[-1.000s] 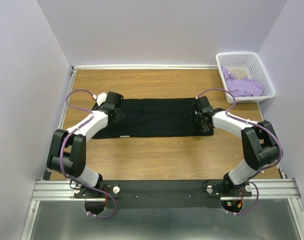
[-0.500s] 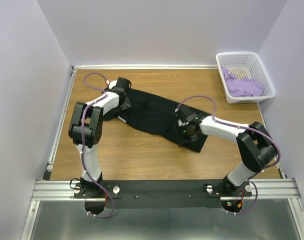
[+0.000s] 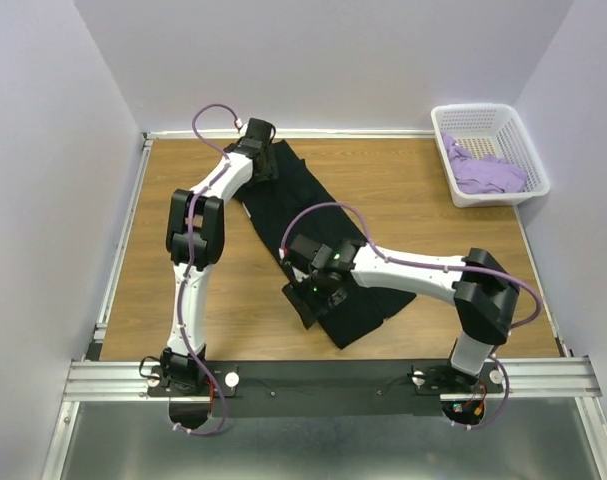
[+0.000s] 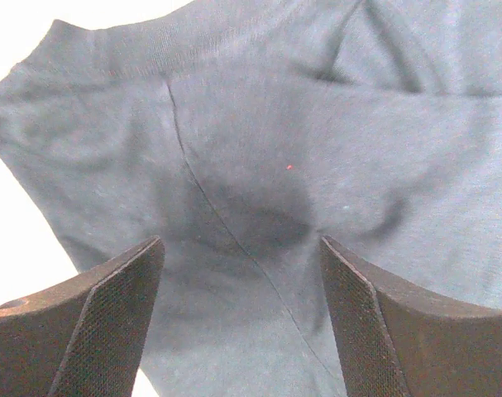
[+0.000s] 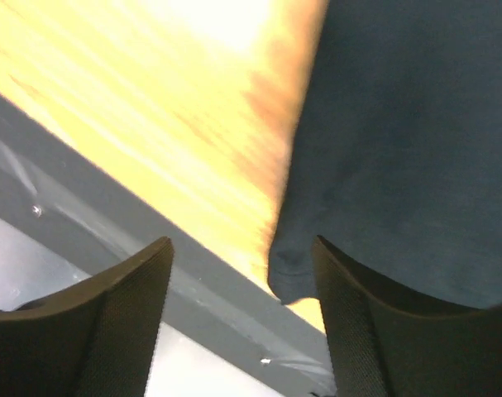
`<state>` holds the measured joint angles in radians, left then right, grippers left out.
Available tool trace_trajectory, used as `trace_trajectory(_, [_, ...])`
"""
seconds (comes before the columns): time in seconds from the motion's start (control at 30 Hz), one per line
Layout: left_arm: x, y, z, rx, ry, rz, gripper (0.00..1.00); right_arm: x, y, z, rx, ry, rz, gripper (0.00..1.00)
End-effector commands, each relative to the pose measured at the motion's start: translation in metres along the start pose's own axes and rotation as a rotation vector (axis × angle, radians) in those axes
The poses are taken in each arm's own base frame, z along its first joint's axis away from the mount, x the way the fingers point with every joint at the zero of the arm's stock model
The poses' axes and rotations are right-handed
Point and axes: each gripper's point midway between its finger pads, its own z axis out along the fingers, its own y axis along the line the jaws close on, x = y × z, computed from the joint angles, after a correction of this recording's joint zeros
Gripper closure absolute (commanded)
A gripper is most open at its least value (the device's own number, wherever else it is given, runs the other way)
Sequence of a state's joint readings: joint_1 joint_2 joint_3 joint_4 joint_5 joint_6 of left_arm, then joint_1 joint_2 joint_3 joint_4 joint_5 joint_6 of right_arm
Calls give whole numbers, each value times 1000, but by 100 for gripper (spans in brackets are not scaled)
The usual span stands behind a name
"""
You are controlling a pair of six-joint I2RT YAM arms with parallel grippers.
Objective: Fold and stack the t-shirts
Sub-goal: Fold the tshirt
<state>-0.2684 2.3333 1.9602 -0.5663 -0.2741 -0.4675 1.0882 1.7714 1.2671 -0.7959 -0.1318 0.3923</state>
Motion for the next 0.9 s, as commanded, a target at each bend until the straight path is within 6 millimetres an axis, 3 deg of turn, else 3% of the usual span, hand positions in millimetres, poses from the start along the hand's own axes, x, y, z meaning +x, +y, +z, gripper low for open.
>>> trace_trajectory(0.0, [-41,1,-53,32,-100,-18,15,-14,-49,-32,198,-85,54,23])
trace_trajectory(0.03, [-47,1,-65,40,-128,-39,15,-15,-58,-40,210,-111,72,22])
trace_trajectory(0.07, [-61,2,-92,56,-175,-69,14,-7,-71,-38,232,-92,83,20])
trace_trajectory(0.1, [-52,7,-97,41,-169,-79,15,-8,-89,-41,248,-97,126,19])
trace_trajectory(0.13, [-60,5,-119,65,-203,-117,15,-6,-97,-42,257,-99,141,18])
trace_trajectory(0.17, [-58,5,-125,70,-206,-129,15,1,-108,-40,275,-84,146,17])
trace_trajectory(0.2, [-41,2,-125,73,-176,-127,15,3,-115,-39,284,-81,153,16])
trace_trajectory(0.27, [-35,-6,-138,110,-182,-151,15,2,-129,-38,283,-91,184,16])
trace_trajectory(0.3, [-13,-15,-135,121,-145,-131,15,6,-137,-36,288,-84,206,16])
trace_trajectory(0.4, [15,-26,-127,127,-108,-104,14,7,-144,-29,268,-91,225,16])
trace_trajectory(0.43, [45,-35,-103,103,-48,-71,15,12,-147,-20,263,-76,230,16])
trace_trajectory(0.67, [62,-30,-67,26,-12,-50,15,30,-151,-7,263,-24,250,16])
trace_trajectory(0.8, [59,-38,-49,14,-2,-25,14,34,-142,0,209,10,257,16])
trace_trajectory(0.87, [66,-40,-38,11,27,-9,14,38,-134,5,162,37,261,16])
